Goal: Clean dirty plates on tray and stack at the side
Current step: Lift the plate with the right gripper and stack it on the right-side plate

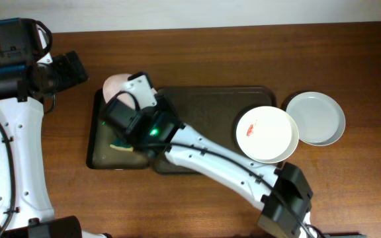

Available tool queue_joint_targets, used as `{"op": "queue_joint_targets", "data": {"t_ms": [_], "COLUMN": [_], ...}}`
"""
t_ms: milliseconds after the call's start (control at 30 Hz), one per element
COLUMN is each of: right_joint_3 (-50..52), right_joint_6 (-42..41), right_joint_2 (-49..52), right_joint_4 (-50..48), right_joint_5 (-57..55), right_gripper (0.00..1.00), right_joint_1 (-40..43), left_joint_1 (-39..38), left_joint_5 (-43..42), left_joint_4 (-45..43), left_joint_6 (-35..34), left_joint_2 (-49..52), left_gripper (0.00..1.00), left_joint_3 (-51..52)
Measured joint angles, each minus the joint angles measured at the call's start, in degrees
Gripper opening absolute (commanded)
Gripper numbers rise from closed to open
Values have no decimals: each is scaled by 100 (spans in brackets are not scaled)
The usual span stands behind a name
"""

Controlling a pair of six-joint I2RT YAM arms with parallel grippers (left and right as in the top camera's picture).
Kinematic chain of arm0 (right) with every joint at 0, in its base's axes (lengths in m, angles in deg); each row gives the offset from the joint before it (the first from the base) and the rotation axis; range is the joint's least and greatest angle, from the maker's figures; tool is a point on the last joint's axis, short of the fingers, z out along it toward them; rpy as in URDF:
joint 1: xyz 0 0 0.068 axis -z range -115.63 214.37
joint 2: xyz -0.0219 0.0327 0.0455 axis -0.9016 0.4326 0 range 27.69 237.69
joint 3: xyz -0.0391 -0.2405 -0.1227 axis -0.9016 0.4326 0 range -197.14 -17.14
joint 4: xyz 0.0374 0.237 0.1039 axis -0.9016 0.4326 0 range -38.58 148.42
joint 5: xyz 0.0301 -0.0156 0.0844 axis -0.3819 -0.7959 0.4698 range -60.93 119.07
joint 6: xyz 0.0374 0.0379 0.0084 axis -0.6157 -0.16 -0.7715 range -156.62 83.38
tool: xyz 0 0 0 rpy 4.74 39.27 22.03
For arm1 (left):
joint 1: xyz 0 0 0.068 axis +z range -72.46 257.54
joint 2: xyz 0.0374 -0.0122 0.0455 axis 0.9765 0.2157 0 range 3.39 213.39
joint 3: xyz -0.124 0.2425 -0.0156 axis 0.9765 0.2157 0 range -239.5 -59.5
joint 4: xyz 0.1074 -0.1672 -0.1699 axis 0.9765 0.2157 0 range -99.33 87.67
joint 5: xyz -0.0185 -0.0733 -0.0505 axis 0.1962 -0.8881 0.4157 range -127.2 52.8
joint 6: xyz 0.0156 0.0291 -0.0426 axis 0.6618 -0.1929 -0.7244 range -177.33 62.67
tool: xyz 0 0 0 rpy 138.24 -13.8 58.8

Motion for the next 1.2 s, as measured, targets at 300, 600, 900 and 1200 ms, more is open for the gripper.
{"op": "queue_joint_targets", "data": {"t_ms": [300,600,900,1200], "right_joint_3": [-2,-33,221,1360], "right_joint_6": [-24,717,1054,940], "right_joint_2": [-7,-11,-39,-70], "right_joint_4": [264,2546,3126,2155], "right_joint_5": [4723,6948,5960,5327], "right_gripper": [4,4,4,4], "right_joint_1": [1873,6850,9536,9460], "left_joint_1": [0,0,0,0], "left_joint_5": [0,0,-2,0], "left_joint_4": [-4,4,2,2], "left_joint_6": [0,0,-2,0], "left_joint_2": [0,0,0,0], "left_gripper": [99,99,99,99], "left_joint_3": [0,0,0,0]}}
